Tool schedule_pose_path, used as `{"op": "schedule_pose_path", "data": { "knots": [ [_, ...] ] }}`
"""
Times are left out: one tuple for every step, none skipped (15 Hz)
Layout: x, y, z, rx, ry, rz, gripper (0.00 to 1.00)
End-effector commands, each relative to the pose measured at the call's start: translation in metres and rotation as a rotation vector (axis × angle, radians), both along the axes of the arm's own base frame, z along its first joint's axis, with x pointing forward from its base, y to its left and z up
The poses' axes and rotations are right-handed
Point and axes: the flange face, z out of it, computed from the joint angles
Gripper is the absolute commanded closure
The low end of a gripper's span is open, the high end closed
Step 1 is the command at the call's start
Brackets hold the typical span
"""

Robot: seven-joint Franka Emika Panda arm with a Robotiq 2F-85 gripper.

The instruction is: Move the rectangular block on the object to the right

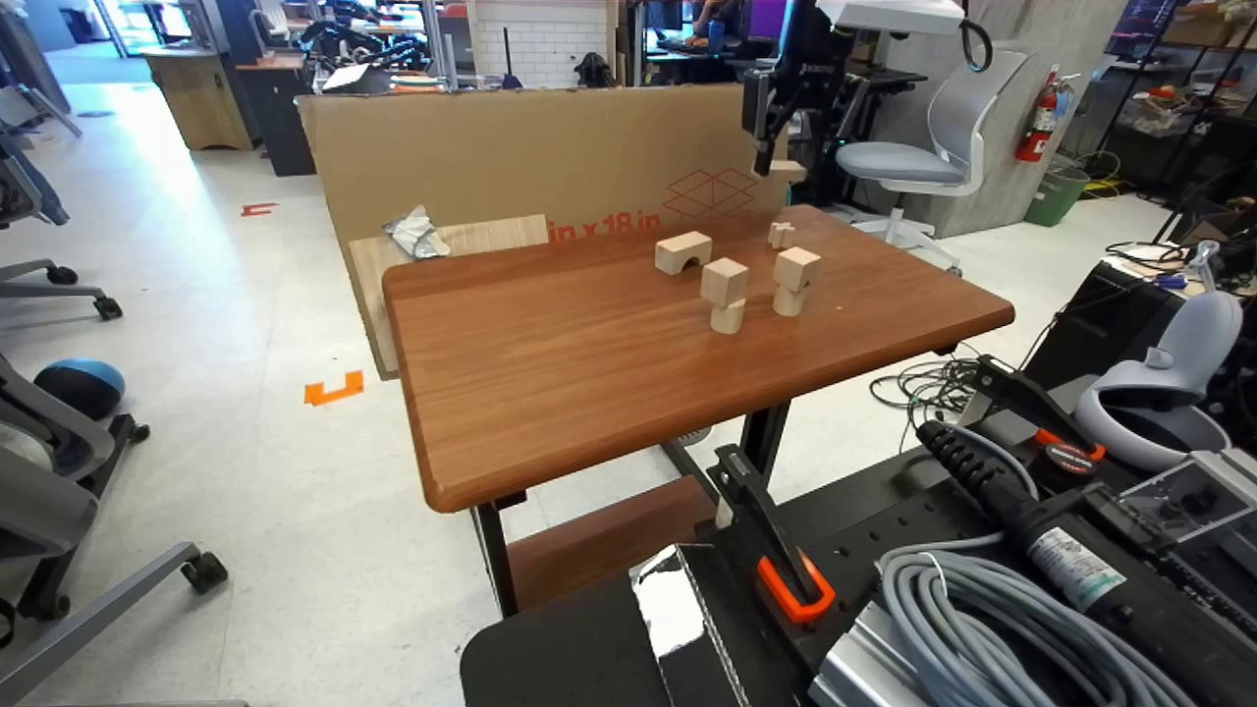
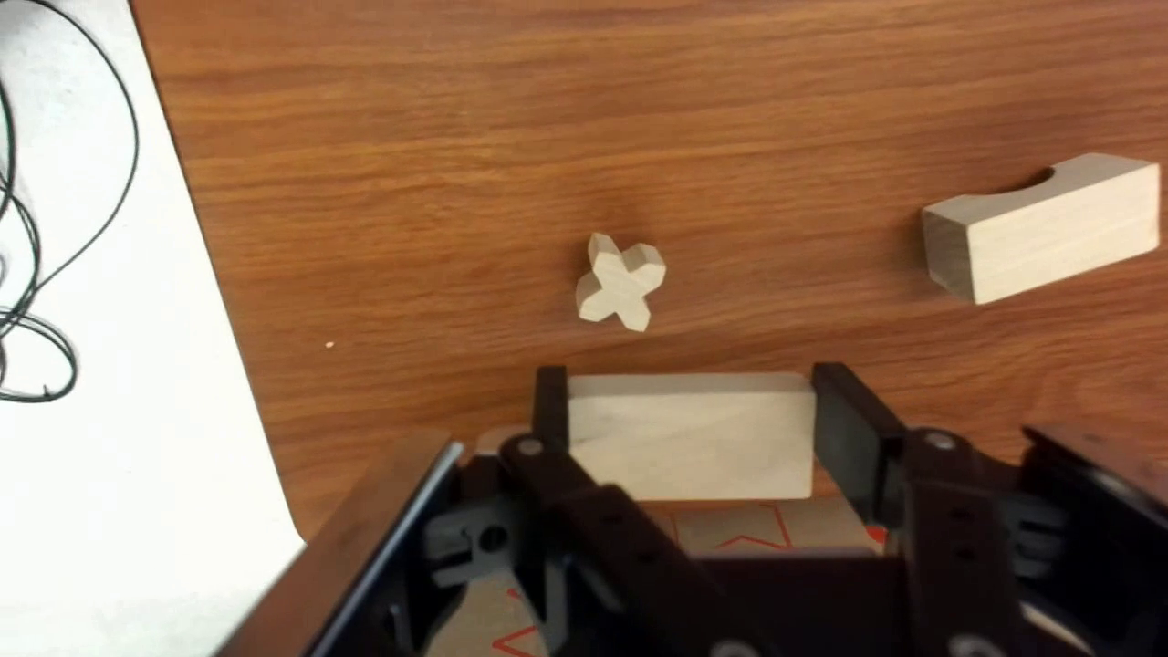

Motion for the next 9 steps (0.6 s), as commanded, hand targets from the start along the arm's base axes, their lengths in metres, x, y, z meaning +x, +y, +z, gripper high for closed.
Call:
{"op": "schedule_pose_path", "data": {
  "knots": [
    [0.009,-0.007,-0.011,-0.010,0.023,-0.038,0.58],
    [0.009,-0.007,-0.015,-0.010,0.031,-0.043,0.58],
    [0.010,-0.007,-0.018,-0.012,0.034,-0.047,0.58],
    [0.010,-0.007,-0.022,-0.013,0.040,-0.050,0.58],
    [0.010,-0.006,-0.025,-0.013,0.045,-0.053,0.58],
    [0.009,-0.006,-0.029,-0.015,0.052,-0.057,0.58],
    [0.009,-0.006,-0.033,-0.020,0.058,-0.059,0.58],
    [0.008,-0.006,-0.037,-0.025,0.064,-0.063,0.58],
    [0.008,-0.006,-0.041,-0.028,0.072,-0.067,0.58]
  ]
}}
